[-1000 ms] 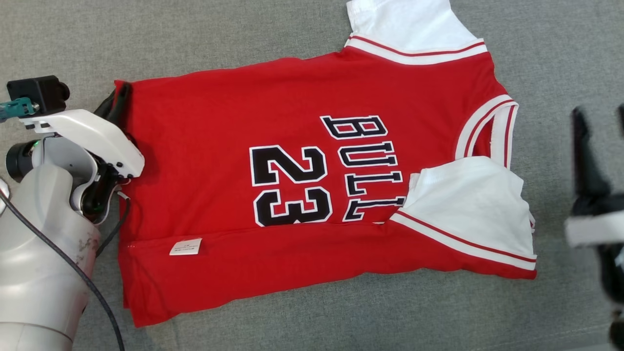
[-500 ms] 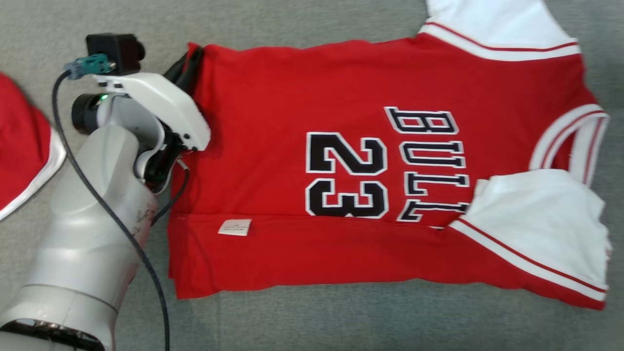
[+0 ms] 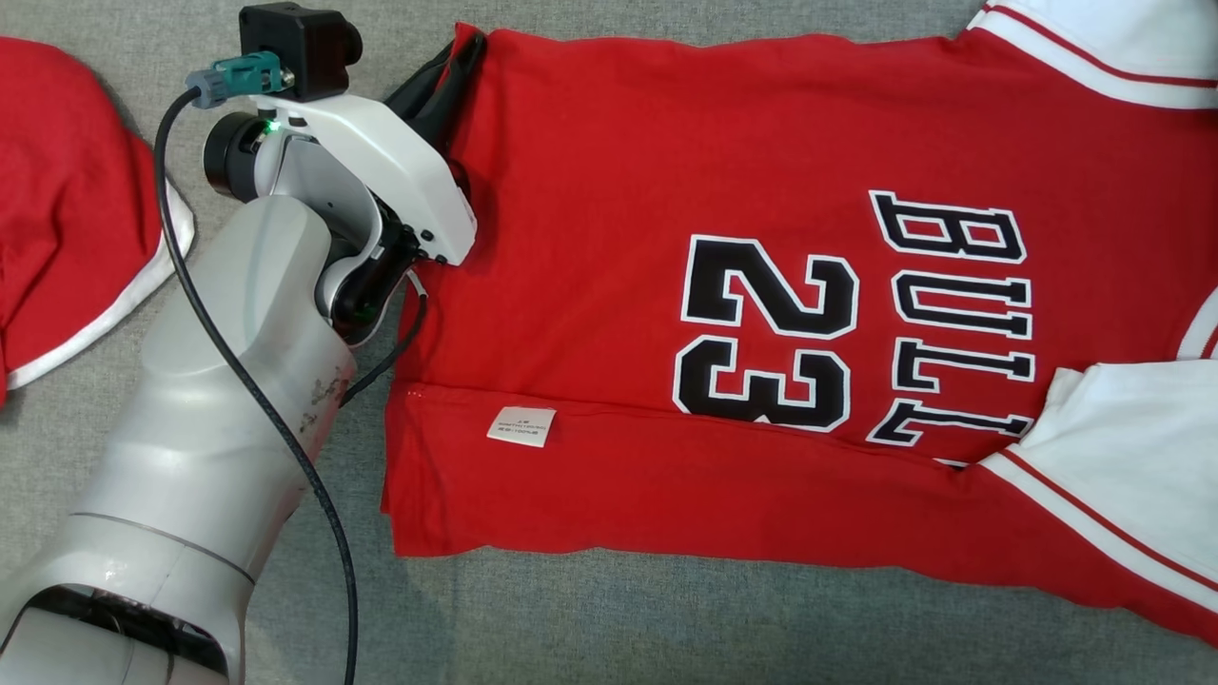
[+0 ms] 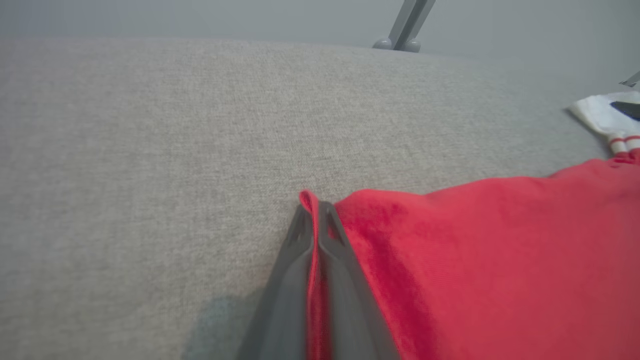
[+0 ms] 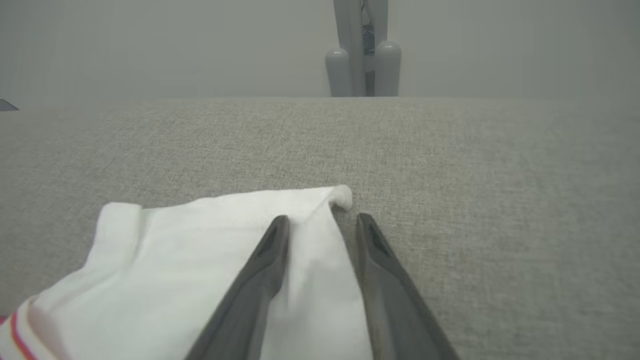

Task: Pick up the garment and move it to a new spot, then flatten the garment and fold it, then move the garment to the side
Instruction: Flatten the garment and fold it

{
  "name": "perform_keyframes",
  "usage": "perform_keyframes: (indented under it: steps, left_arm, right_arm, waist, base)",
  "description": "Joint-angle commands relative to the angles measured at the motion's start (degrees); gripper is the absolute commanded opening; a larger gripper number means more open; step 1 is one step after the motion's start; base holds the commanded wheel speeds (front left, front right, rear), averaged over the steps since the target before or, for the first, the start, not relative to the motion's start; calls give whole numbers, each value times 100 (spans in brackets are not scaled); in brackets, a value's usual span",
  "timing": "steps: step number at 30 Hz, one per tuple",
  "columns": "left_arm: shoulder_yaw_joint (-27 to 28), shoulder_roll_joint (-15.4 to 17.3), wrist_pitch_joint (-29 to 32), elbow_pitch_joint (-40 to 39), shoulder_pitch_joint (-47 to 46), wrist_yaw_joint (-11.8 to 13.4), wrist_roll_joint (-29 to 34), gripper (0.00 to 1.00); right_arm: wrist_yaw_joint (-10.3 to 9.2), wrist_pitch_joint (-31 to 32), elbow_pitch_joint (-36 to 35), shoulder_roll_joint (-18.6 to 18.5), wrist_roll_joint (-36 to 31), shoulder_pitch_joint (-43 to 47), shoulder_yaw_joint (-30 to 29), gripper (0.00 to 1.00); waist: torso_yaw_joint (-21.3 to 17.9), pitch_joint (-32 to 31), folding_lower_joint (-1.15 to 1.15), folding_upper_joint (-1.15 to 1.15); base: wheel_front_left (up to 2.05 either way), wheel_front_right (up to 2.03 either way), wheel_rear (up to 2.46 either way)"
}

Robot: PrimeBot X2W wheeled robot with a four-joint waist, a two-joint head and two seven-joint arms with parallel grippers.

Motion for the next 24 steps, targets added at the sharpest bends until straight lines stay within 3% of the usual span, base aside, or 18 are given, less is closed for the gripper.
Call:
perform_keyframes:
  steps: [1,15,19,24]
  left_arm:
    - [-63,77,-11,73,-13,13,-67,0]
    - [-17,530,-501,-255,-122,11,-476,0]
    - [49,639,-562,-447,88,11,-629,0]
    - [167,867,-639,-1014,701,9,-955,0]
  right_arm:
    - [-2,-80,-10,-86,112,-114,95,0]
    - [-2,-740,-741,-652,1009,-324,824,0]
    - [-2,-921,-1020,-814,1267,-125,1006,0]
    - [-2,-1269,-1866,-1143,1637,531,1185,0]
  waist:
    - [-11,8,0,0]
    - [-218,-311,0,0]
    - [-281,-383,0,0]
    - [-394,-521,0,0]
  base:
    - [0,0,0]
    - [0,0,0]
    - [0,0,0]
    - [0,0,0]
